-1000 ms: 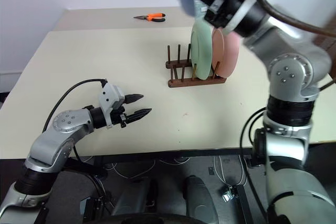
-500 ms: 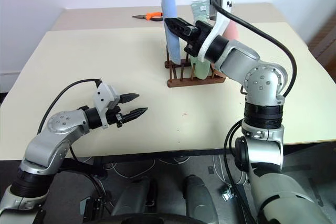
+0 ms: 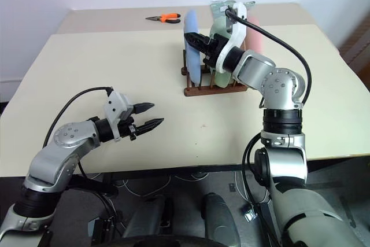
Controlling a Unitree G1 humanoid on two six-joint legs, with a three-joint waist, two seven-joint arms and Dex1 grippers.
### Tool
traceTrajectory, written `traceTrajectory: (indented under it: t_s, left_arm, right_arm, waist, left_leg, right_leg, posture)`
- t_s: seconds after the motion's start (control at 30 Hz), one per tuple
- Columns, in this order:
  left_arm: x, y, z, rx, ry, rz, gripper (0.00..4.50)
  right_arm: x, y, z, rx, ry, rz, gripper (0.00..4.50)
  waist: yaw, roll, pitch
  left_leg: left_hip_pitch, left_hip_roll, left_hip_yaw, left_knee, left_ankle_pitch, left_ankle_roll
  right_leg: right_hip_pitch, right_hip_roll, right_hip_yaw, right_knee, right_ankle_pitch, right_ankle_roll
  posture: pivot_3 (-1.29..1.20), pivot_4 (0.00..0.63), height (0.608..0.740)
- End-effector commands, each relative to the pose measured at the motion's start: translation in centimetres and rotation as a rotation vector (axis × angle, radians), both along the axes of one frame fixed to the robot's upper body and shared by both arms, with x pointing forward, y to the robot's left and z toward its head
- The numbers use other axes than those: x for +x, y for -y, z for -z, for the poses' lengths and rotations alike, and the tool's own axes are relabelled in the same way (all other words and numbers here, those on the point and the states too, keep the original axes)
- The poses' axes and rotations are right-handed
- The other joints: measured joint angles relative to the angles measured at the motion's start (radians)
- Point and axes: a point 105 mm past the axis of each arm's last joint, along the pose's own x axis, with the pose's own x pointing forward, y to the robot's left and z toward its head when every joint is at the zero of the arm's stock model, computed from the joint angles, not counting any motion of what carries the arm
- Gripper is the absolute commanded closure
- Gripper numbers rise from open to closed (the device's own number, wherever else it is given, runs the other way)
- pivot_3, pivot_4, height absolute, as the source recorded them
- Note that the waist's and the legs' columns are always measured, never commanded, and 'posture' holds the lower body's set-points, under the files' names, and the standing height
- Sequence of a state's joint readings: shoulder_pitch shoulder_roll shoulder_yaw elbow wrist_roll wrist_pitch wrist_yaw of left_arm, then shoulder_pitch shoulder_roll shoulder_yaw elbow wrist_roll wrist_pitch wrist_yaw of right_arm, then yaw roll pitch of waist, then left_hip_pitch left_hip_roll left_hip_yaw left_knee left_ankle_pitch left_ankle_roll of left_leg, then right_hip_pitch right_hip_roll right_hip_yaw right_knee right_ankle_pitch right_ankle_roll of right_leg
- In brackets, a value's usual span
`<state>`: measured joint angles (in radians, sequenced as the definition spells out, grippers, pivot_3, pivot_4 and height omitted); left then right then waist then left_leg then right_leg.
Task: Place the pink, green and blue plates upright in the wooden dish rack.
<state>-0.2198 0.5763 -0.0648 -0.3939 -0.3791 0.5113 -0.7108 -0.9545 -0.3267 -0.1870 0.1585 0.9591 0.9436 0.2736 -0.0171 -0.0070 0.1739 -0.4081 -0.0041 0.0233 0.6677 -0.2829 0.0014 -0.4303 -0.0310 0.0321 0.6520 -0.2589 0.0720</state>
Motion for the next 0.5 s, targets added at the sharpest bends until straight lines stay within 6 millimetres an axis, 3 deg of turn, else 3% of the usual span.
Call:
traceTrajectory:
  t_s: [0.03, 0.07, 0.3, 0.4, 0.5]
  left_arm:
    - [-0.2, 0.4, -1.1, -0.007, 0.053, 0.008, 1.60]
    - [-0.2, 0.4, -1.1, -0.008, 0.052, 0.006, 1.60]
    - [-0.4, 0.7, -1.0, -0.014, 0.048, 0.006, 1.60]
    - [-0.4, 0.6, -0.9, -0.014, 0.044, 0.006, 1.60]
    - [-0.4, 0.8, -0.8, -0.018, 0.038, 0.013, 1.60]
  right_arm:
    - [-1.0, -0.4, -3.0, -0.071, 0.192, 0.009, 1.59]
    - [-1.1, -0.3, -3.2, -0.103, 0.221, 0.015, 1.11]
    - [-2.3, 1.4, -4.1, -0.277, 0.372, 0.074, 1.11]
    - [-3.3, 3.4, -4.6, -0.273, 0.397, 0.100, 1.11]
    - [-4.5, 5.8, -3.8, -0.301, 0.414, 0.131, 1.11]
  waist:
    - [0.000, 0.000, 0.000]
    - [0.000, 0.000, 0.000]
    - [0.001, 0.000, 0.000]
    - [0.003, 0.000, 0.000]
    - [0.008, 0.000, 0.000]
  left_leg:
    - [0.000, 0.000, 0.000, 0.000, 0.000, 0.000]
    - [0.000, 0.000, 0.000, 0.000, 0.000, 0.000]
    - [0.000, 0.000, 0.000, 0.000, 0.000, 0.000]
    - [0.000, 0.000, 0.000, 0.000, 0.000, 0.000]
    - [0.000, 0.000, 0.000, 0.000, 0.000, 0.000]
  right_leg:
    - [0.000, 0.000, 0.000, 0.000, 0.000, 0.000]
    - [0.000, 0.000, 0.000, 0.000, 0.000, 0.000]
    - [0.000, 0.000, 0.000, 0.000, 0.000, 0.000]
    - [0.000, 0.000, 0.000, 0.000, 0.000, 0.000]
    - [0.000, -0.001, 0.000, -0.001, 0.000, 0.000]
  posture:
    - [0.00, 0.150, 0.740]
    - [0.00, 0.150, 0.740]
    - [0.00, 0.150, 0.740]
    - [0.00, 0.150, 0.740]
    - [0.00, 0.150, 0.740]
